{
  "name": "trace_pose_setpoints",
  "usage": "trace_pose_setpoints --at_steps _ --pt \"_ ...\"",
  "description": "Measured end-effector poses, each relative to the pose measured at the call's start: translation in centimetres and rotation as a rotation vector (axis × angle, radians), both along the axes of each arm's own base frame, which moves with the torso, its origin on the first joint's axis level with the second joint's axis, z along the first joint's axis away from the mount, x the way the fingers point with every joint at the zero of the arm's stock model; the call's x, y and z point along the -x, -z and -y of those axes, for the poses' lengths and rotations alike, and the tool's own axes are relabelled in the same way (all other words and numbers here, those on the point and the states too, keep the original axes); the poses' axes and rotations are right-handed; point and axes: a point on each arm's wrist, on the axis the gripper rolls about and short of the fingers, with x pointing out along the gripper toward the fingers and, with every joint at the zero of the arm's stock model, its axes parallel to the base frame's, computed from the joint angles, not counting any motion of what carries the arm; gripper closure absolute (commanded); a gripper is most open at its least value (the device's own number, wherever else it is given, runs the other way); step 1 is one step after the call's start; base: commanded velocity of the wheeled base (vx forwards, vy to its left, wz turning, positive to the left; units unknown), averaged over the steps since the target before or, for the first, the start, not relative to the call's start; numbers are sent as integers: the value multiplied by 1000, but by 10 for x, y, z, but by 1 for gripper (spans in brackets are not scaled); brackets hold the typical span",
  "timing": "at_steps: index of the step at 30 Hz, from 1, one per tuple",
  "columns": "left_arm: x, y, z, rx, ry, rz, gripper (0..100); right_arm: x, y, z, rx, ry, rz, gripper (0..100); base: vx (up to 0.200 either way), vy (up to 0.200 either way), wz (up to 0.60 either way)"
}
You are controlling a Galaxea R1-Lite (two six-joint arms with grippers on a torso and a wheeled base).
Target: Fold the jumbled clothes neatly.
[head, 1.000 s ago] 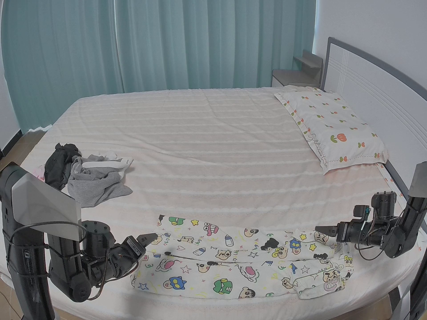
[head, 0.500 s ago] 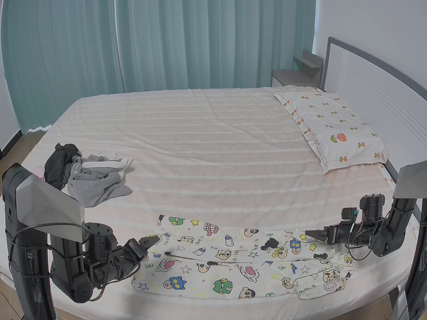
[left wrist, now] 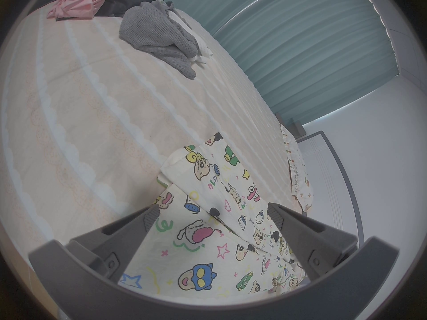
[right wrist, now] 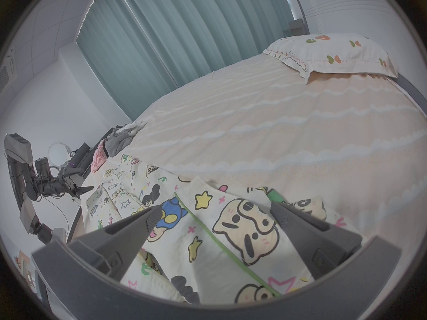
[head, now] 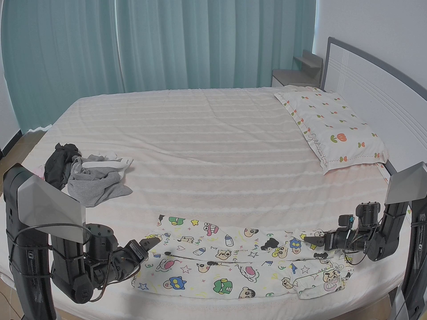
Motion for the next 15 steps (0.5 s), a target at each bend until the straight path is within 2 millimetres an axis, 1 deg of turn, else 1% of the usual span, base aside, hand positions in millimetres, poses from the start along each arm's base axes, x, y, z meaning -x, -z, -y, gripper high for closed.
trace_pose_setpoints --at_steps 15 --pt "0 0 0 -1 1 0 0 4 -5 0 -6 -2 43 100 0 0 0"
